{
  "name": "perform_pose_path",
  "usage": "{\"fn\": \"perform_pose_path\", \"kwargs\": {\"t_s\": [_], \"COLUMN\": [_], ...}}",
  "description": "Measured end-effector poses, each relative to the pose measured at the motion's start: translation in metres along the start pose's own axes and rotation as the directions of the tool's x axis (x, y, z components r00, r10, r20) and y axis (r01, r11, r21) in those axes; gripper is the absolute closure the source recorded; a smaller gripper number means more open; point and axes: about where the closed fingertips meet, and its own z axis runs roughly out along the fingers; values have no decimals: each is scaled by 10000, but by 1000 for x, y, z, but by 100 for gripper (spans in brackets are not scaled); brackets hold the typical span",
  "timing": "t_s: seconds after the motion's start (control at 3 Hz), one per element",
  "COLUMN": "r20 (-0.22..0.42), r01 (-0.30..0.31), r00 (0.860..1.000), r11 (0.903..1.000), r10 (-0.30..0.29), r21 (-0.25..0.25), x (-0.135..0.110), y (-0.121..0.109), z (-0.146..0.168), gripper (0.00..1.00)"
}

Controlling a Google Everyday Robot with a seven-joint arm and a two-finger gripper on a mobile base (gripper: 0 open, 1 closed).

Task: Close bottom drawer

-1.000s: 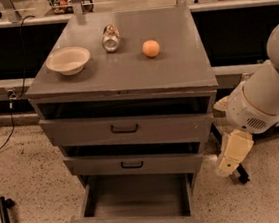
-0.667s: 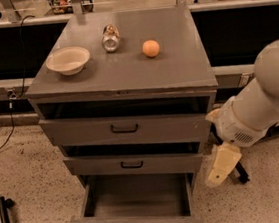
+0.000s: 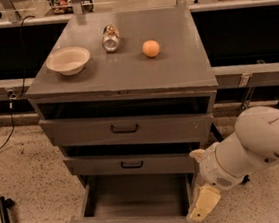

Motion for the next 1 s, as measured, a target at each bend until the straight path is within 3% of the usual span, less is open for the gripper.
{"fn": "perform_pose_path", "kwargs": {"t_s": [0.33,0.67,1.0], "r20": [-41,43,-148], "r01": [17,181,990], "r00": [10000,9998,9950], "r11": [10000,9994,9938], "r10": [-17,-183,-984], "r21": [36,279,511], "x": [0,-6,-2], "y": [-1,-9,-4], "z": [-2,17,78], "gripper": [0,0,0]}}
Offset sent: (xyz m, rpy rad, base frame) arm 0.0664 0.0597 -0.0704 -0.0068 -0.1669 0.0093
